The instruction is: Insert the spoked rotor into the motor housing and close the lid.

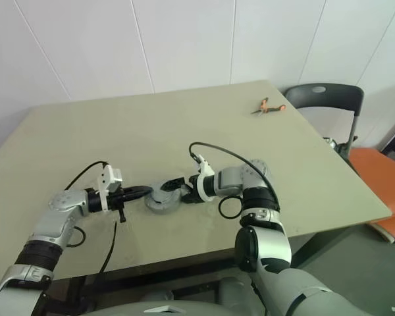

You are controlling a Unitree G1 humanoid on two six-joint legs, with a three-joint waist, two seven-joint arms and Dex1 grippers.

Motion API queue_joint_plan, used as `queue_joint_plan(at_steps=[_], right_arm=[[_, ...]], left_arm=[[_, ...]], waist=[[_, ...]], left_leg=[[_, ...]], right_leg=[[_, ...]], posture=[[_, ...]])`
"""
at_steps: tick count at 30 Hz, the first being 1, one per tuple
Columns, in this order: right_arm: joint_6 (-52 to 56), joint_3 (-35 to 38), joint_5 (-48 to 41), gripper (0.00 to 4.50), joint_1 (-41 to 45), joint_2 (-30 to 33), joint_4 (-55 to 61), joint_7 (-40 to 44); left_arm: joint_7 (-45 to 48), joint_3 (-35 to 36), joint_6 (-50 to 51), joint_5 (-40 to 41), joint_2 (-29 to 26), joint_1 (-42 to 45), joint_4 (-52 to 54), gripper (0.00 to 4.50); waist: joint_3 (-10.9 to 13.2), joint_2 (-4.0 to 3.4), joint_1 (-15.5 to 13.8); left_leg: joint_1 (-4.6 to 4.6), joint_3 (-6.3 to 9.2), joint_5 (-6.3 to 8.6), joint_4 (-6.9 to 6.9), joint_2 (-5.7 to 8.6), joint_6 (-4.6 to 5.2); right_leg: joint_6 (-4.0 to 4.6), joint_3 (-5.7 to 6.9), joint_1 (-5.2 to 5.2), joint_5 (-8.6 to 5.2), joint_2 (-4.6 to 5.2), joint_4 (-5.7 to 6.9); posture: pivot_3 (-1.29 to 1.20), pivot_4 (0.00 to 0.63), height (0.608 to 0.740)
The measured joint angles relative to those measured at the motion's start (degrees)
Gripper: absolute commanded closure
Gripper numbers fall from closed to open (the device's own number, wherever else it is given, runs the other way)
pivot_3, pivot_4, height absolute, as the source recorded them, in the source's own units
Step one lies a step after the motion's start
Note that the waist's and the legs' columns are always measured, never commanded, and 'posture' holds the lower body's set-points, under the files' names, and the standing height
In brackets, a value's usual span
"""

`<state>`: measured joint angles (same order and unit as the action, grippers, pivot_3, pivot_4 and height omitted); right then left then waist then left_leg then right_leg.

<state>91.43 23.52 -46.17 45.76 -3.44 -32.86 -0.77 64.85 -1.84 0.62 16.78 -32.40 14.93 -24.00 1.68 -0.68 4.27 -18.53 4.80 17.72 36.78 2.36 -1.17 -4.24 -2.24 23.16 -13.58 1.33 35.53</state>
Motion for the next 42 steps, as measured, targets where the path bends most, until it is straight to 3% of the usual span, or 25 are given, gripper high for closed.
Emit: queue_joint_plan(at_steps=[2, 8, 10, 19, 25, 32, 36, 42], right_arm=[[0.27, 0.14, -0.62, 0.02, 0.02, 0.0, 0.0, -0.62], [0.84, 5.63, -2.09, 1.96, -0.08, -1.11, -3.09, -2.8], [0.76, 7.44, -3.46, 2.27, 0.35, -1.33, -3.32, -3.05], [0.91, 9.51, -3.58, 2.32, 0.45, -2.31, -3.35, -4.89], [0.83, 5.99, -3.53, 2.32, 0.31, -1.35, -2.98, -3.14], [0.46, -13.7, -6.18, 2.32, -5.35, 7.63, 4.61, 15.82], [-1.2, -18.77, -4.48, 2.32, -5.31, 11.73, 4.73, 24.0], [-4.65, -22.0, -1.01, 2.32, -3.39, 13.12, 1.15, 30.92]], left_arm=[[-0.14, 0.68, -0.12, -0.31, -0.63, 0.02, -1.72, 4.5], [0.23, 0.47, -0.09, -1.98, -0.46, -0.89, -3.28, 4.5], [0.34, 0.51, -0.06, -2.25, -0.53, -0.73, -3.27, 4.5], [0.19, 0.62, -0.04, -2.51, -0.28, -0.73, -3.29, 4.5], [-0.05, 0.69, -0.06, -2.58, -0.12, -0.73, -3.39, 4.5], [-0.35, 0.96, -1.37, -2.46, 1.19, -0.97, -3.26, 4.5], [-0.33, 0.95, -1.48, -2.48, 1.41, -0.95, -3.17, 4.5], [-0.32, 0.93, -1.71, -2.58, 1.54, -0.73, -3.44, 4.5]], waist=[[0.0, 0.01, -0.11], [0.13, 0.19, -0.3], [0.14, 0.12, -0.27], [0.15, 0.12, -0.26], [0.14, 0.12, -0.25], [0.2, 0.13, -0.47], [0.24, 0.19, -0.59], [0.26, 0.2, -0.9]], left_leg=[[-0.06, 0.0, 0.01, -0.01, 0.0, 0.02], [-0.98, 0.0, 0.01, 0.09, 0.07, 0.02], [-0.95, -0.05, 0.01, 0.08, 0.09, 0.03], [-0.92, -0.05, 0.01, 0.15, 0.08, 0.03], [-0.89, -0.06, 0.01, 0.21, 0.09, 0.03], [-0.99, -0.09, 0.01, 0.23, 0.21, 0.03], [-1.0, -0.1, 0.01, 0.24, 0.25, 0.03], [-0.98, -0.07, 0.01, 0.24, 0.24, 0.03]], right_leg=[[-0.01, 0.0, 0.05, 0.01, 0.01, -0.03], [0.22, -0.01, 0.88, 0.2, 0.12, 0.07], [0.22, -0.07, 0.91, 0.2, 0.16, 0.14], [0.0, -0.06, 0.92, 0.06, 0.13, 0.3], [0.0, -0.07, 0.92, 0.06, 0.13, 0.38], [-0.08, -0.06, 0.92, 0.01, 0.23, 0.31], [-0.09, -0.07, 0.91, 0.01, 0.27, 0.25], [-0.07, -0.07, 0.93, 0.02, 0.26, 0.31]], posture=[[0.0, 0.0, 0.74], [0.0, 0.0, 0.74], [0.0, 0.0, 0.74], [0.0, 0.0, 0.74], [0.0, 0.0, 0.74], [0.0, 0.0, 0.74], [0.0, 0.0, 0.74], [0.0, 0.0, 0.74]])
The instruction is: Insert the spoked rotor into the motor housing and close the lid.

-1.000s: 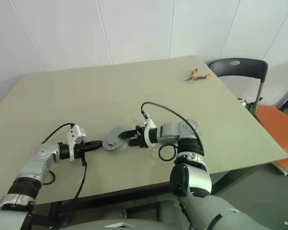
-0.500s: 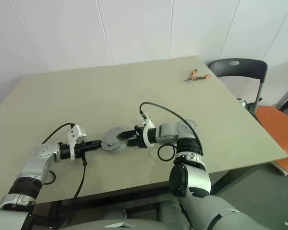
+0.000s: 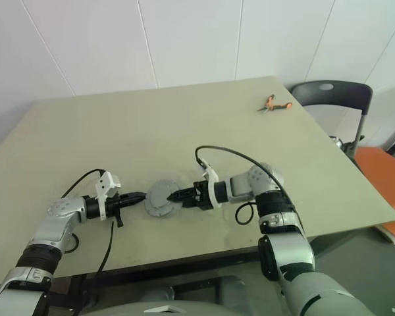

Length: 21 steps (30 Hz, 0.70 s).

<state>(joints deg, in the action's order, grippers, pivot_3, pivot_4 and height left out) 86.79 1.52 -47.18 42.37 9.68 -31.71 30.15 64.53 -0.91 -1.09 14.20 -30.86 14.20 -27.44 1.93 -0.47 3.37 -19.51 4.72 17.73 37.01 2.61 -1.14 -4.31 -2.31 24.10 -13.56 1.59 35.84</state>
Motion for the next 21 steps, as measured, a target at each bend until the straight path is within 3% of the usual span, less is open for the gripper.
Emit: queue_joint_plan(at_steps=[4, 11, 21], right_arm=[[-1.88, 0.39, 1.5, 2.32, 0.84, 0.03, -2.93, 2.12], [-3.65, 0.3, 4.46, 0.13, 1.61, 0.36, -4.8, 4.24], [-5.38, -0.65, 6.72, 0.06, 3.48, -0.03, -7.88, 5.27]], left_arm=[[-0.02, -0.01, -0.55, -0.02, 0.09, -0.01, -0.31, 4.5], [-0.02, -0.02, -0.83, -0.06, 0.47, -0.04, -0.3, 4.5], [0.01, -0.09, -0.89, -0.17, 0.52, -0.04, -0.32, 4.5]], waist=[[0.0, 0.0, -0.42], [0.01, 0.06, -0.88], [0.0, 0.08, -0.84]], left_leg=[[0.02, 0.0, 0.0, 0.01, 0.0, 0.0], [0.01, -0.01, 0.0, 0.04, 0.0, -0.01], [0.39, 0.02, -0.02, 0.36, -0.08, -0.01]], right_leg=[[0.2, 0.0, 0.01, 0.12, 0.01, 0.04], [0.21, -0.02, 0.05, 0.12, 0.0, 0.1], [0.09, 0.11, -0.46, 0.01, -0.07, 0.21]], posture=[[0.0, 0.0, 0.74], [0.0, 0.0, 0.74], [0.0, 0.0, 0.74]])
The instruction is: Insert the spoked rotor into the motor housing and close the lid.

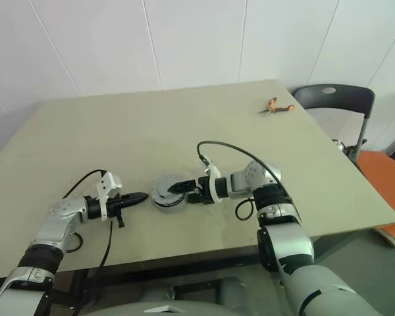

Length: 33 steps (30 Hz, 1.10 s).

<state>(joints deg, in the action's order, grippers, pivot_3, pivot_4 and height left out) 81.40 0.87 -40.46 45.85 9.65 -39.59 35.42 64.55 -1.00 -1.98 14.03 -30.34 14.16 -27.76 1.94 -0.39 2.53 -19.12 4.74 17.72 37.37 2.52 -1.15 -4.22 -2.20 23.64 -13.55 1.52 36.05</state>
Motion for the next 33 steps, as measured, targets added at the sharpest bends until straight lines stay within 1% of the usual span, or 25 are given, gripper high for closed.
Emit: queue_joint_plan(at_steps=[3, 9, 12, 15, 18, 22, 24, 27, 29, 33], right_arm=[[-0.03, -0.82, 0.5, 0.06, 0.09, 0.37, 0.05, 1.52], [-0.56, -5.36, 1.57, 0.06, 0.03, 2.48, 2.6, 6.56], [-0.54, -6.62, 2.08, 0.06, -0.03, 3.18, 3.61, 8.32], [-0.53, -7.37, 2.65, 0.06, -0.13, 3.56, 4.54, 9.45], [-0.65, -7.52, 3.31, 0.06, -0.57, 3.85, 5.53, 10.13], [-2.28, -8.81, 3.87, 0.06, -1.91, 5.0, 8.31, 11.82], [-4.02, -9.85, 4.31, 0.06, -2.85, 6.84, 10.48, 13.67], [-7.56, -11.24, 5.6, 0.06, -3.52, 13.46, 14.99, 17.64], [-11.05, -11.56, 6.62, 0.06, -3.53, 16.51, 16.91, 20.24], [-19.23, -14.52, 10.94, 0.06, -3.51, 20.24, 16.94, 24.71]], left_arm=[[-1.69, 0.11, -2.19, -0.58, 0.12, 0.32, -0.58, 4.5], [-10.35, 2.14, -8.19, -3.44, 0.23, 5.18, -7.1, 4.5], [-12.68, 2.46, -10.11, -4.33, -0.01, 6.52, -9.11, 4.5], [-13.6, 2.42, -11.2, -4.73, 0.86, 6.7, -9.58, 4.5], [-13.22, 2.14, -11.13, -4.63, 2.88, 6.73, -9.09, 4.5], [-9.73, 1.01, -9.1, -3.13, 5.02, 4.87, -3.85, 4.5], [-8.68, 0.25, -7.77, -2.5, 5.51, 3.6, -1.72, 4.5], [-8.32, 0.08, -5.94, -2.12, 5.46, 2.22, -0.46, 4.5], [-8.26, 0.15, -5.3, -2.01, 5.16, 1.88, 0.14, 4.5], [-8.01, 0.79, -4.07, -0.83, 4.41, 1.77, 2.03, 4.5]], waist=[[0.0, 0.0, -0.02], [0.0, 0.04, -0.33], [-0.01, 0.06, -0.47], [0.0, 0.09, -0.57], [0.0, 0.09, -0.95], [0.0, 0.09, -1.53], [0.05, 0.07, -1.75], [0.14, 0.15, -1.8], [0.18, 0.23, -1.74], [0.22, 0.27, -1.5]], left_leg=[[-0.01, 0.0, 0.0, -0.01, 0.0, 0.0], [-0.27, 0.02, 0.0, -0.01, 0.03, 0.0], [-0.37, -0.01, 0.0, -0.11, 0.1, -0.01], [-0.46, -0.03, 0.01, -0.17, 0.13, -0.02], [-0.46, -0.03, 0.01, -0.17, 0.13, -0.03], [-0.45, -0.03, 0.01, -0.16, 0.12, -0.03], [-0.46, -0.04, 0.01, -0.12, 0.12, -0.03], [-0.5, -0.07, 0.01, -0.09, 0.14, -0.02], [-0.49, -0.07, 0.01, -0.12, 0.12, -0.02], [-0.47, -0.09, 0.01, -0.17, 0.05, -0.02]], right_leg=[[-0.02, 0.0, 0.0, 0.01, 0.01, -0.03], [-0.06, 0.02, 0.23, 0.06, 0.06, -0.05], [0.11, -0.01, 0.36, 0.17, 0.15, -0.08], [0.12, -0.04, 0.48, 0.18, 0.22, -0.09], [0.12, -0.04, 0.49, 0.18, 0.22, -0.07], [0.12, -0.04, 0.5, 0.18, 0.18, -0.04], [0.12, -0.04, 0.5, 0.17, 0.17, -0.04], [0.11, -0.02, 0.51, 0.17, 0.15, -0.07], [0.1, -0.02, 0.52, 0.16, 0.11, -0.08], [0.11, -0.02, 0.57, 0.16, 0.02, -0.06]], posture=[[0.0, 0.0, 0.74], [0.0, 0.0, 0.74], [0.0, 0.0, 0.74], [0.0, 0.0, 0.74], [0.0, 0.0, 0.74], [0.0, 0.0, 0.74], [0.0, 0.0, 0.74], [0.0, 0.0, 0.74], [0.0, 0.0, 0.74], [0.0, 0.0, 0.74]])
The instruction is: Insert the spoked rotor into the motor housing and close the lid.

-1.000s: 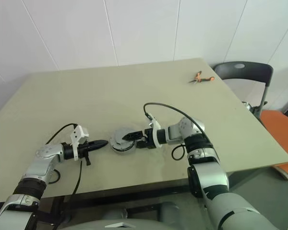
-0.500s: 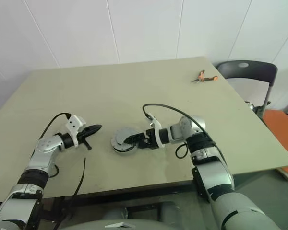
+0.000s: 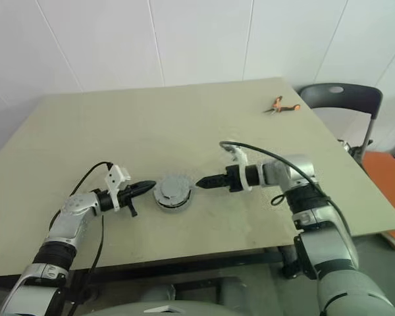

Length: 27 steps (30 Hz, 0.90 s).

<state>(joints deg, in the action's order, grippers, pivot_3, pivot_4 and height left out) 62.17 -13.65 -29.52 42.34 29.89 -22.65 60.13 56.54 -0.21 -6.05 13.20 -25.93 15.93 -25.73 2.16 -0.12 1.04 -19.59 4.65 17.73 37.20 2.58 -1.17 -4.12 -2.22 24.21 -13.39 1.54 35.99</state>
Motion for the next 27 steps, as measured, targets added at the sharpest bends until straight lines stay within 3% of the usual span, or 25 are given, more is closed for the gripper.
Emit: queue_joint_plan(at_steps=[4, 8, 12, 16, 27], right_arm=[[-12.04, -0.6, 5.75, 0.06, -0.23, 0.45, 1.96, -0.61], [-22.62, -0.89, 9.53, 0.06, -2.0, -3.3, 12.6, -4.56], [-26.06, -2.46, 12.24, 0.06, -5.22, -8.72, 19.54, -9.76], [-27.94, -6.22, 14.98, 0.06, -9.15, -10.3, 23.72, -12.06], [-29.58, -9.92, 20.15, 0.06, -12.75, -12.48, 22.19, -15.22]], left_arm=[[-0.32, 1.89, 0.81, 0.88, -1.46, -1.65, 1.06, 4.5], [-0.72, 3.59, 1.74, 1.76, -2.26, -3.11, 1.92, 4.5], [-1.84, 4.8, 2.25, 2.57, -2.61, -5.68, 4.39, 4.5], [-2.9, 6.34, 3.07, 3.18, -3.1, -8.16, 6.57, 4.5], [-3.82, 6.62, 4.44, 3.7, -3.15, -9.65, 8.66, 4.5]], waist=[[0.04, 0.0, 0.1], [0.07, 0.06, -0.09], [0.09, 0.2, -0.42], [0.12, 0.27, -0.55], [0.13, 0.29, -0.34]], left_leg=[[0.01, -0.03, 0.0, -0.03, -0.04, 0.0], [-0.01, -0.01, 0.0, -0.08, -0.06, 0.0], [-0.03, -0.01, 0.0, -0.06, -0.03, -0.02], [-0.06, -0.02, 0.0, -0.03, 0.03, -0.02], [0.0, -0.02, 0.0, -0.04, 0.01, -0.03]], right_leg=[[0.0, -0.01, 0.04, 0.0, -0.02, 0.01], [0.01, -0.04, 0.07, 0.0, -0.01, 0.0], [0.03, -0.06, 0.06, 0.01, 0.07, -0.02], [0.04, -0.07, 0.05, 0.01, 0.15, -0.03], [0.06, -0.06, 0.05, 0.01, 0.07, 0.01]], posture=[[0.0, 0.0, 0.74], [0.0, 0.0, 0.74], [0.0, 0.0, 0.74], [0.0, 0.0, 0.74], [0.0, 0.0, 0.74]])
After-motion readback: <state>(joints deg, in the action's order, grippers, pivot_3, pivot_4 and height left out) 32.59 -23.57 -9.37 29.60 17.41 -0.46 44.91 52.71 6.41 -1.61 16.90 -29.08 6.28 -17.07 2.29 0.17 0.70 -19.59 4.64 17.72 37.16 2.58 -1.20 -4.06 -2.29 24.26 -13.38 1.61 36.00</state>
